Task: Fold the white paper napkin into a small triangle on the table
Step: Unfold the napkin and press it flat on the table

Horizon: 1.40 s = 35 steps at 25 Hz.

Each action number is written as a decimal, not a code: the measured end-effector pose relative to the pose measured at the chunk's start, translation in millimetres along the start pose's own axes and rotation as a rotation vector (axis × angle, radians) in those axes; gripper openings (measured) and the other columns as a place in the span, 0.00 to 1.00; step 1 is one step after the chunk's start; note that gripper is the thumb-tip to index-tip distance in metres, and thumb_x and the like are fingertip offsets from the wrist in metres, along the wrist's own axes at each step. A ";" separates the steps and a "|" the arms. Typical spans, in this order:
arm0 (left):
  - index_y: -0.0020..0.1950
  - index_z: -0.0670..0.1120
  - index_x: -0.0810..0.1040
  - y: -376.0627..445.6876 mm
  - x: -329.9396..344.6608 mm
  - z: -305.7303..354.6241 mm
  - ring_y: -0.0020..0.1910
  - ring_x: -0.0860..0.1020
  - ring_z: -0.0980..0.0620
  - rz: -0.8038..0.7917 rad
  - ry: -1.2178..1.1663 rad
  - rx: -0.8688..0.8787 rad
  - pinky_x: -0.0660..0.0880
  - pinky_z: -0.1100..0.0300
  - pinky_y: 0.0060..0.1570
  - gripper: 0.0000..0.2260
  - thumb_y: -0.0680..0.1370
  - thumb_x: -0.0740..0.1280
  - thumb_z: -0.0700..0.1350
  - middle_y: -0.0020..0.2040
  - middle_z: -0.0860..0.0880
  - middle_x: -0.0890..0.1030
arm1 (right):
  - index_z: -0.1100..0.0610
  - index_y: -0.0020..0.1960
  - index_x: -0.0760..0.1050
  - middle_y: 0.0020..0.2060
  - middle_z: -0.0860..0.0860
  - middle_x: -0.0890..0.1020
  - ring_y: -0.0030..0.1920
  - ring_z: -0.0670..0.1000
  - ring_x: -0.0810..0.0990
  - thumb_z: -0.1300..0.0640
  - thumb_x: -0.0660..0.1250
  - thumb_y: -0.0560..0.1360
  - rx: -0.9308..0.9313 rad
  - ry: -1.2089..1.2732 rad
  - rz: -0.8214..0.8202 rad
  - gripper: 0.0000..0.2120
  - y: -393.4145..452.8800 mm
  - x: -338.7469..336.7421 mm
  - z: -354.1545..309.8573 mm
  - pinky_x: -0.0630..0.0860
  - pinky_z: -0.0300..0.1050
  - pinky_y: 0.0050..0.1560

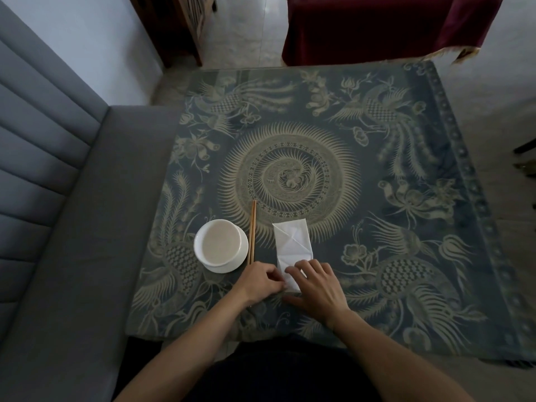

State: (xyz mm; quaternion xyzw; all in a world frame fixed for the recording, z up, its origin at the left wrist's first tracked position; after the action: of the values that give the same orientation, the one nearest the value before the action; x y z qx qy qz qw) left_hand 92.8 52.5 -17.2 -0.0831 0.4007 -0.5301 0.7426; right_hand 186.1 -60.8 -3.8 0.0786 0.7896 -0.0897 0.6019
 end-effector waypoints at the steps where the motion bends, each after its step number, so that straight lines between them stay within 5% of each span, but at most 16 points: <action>1: 0.46 0.50 0.85 1.1 -0.5 2.6 0.40 0.81 0.60 -0.018 -0.035 -0.001 0.74 0.66 0.42 0.04 0.73 0.76 0.48 0.37 0.60 0.82 | 0.51 0.57 0.75 0.49 0.51 0.79 0.46 0.55 0.77 0.39 0.72 0.68 0.007 0.004 0.021 0.23 2.3 -2.7 -2.1 0.76 0.51 0.43; 5: 0.42 0.57 0.82 2.2 0.0 5.0 0.40 0.82 0.61 -0.068 -0.113 0.004 0.75 0.66 0.43 0.05 0.74 0.76 0.48 0.38 0.61 0.83 | 0.54 0.52 0.76 0.45 0.52 0.79 0.41 0.55 0.78 0.52 0.75 0.67 0.089 0.040 0.062 0.16 2.7 -8.9 -0.9 0.75 0.49 0.38; 8: 0.47 0.57 0.82 -0.4 2.6 6.5 0.45 0.81 0.62 -0.098 -0.083 0.061 0.77 0.64 0.48 0.05 0.74 0.75 0.53 0.45 0.60 0.83 | 0.54 0.47 0.76 0.42 0.50 0.79 0.39 0.54 0.78 0.58 0.73 0.70 0.234 0.147 0.100 0.08 0.3 -12.0 6.5 0.75 0.49 0.36; 16: 0.71 0.49 0.73 11.7 10.7 18.6 0.71 0.65 0.49 0.043 0.734 0.351 0.67 0.49 0.65 0.20 0.81 0.62 0.54 0.73 0.51 0.68 | 0.50 0.46 0.75 0.37 0.44 0.81 0.38 0.46 0.78 0.54 0.67 0.76 0.828 0.687 0.193 0.01 -5.0 -2.6 47.1 0.78 0.48 0.39; 20: 0.72 0.48 0.71 20.8 17.6 15.9 0.72 0.62 0.47 0.019 0.846 0.331 0.65 0.46 0.65 0.22 0.80 0.62 0.54 0.76 0.48 0.65 | 0.52 0.38 0.72 0.30 0.47 0.76 0.34 0.49 0.75 0.55 0.66 0.75 0.962 0.772 0.248 0.07 -16.2 -1.4 70.1 0.75 0.51 0.38; 23: 0.72 0.49 0.70 22.3 19.5 15.0 0.72 0.62 0.46 0.020 0.856 0.341 0.64 0.46 0.66 0.22 0.80 0.61 0.54 0.75 0.47 0.65 | 0.54 0.42 0.74 0.34 0.49 0.79 0.36 0.51 0.76 0.54 0.66 0.74 1.055 0.770 0.246 0.05 -28.1 -0.2 91.0 0.74 0.50 0.38; 35: 0.70 0.51 0.71 20.3 17.2 14.8 0.72 0.62 0.49 0.072 0.858 0.371 0.65 0.47 0.64 0.20 0.81 0.57 0.57 0.73 0.50 0.67 | 0.51 0.36 0.76 0.33 0.48 0.80 0.37 0.48 0.77 0.49 0.68 0.73 1.071 0.630 -0.063 0.09 -56.3 9.2 126.9 0.70 0.45 0.36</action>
State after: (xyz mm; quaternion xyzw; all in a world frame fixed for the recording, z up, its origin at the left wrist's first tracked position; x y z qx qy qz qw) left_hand 119.5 42.0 -27.1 0.2919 0.5726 -0.5530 0.5303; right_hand 289.4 -145.3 -42.9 0.3691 0.7765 -0.4636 0.2143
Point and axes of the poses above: each hand's wrist, its own y-axis towards the middle knuckle, its own x-axis out of the palm, z = x × y, the point moved 6 cm from there along y, towards the middle knuckle
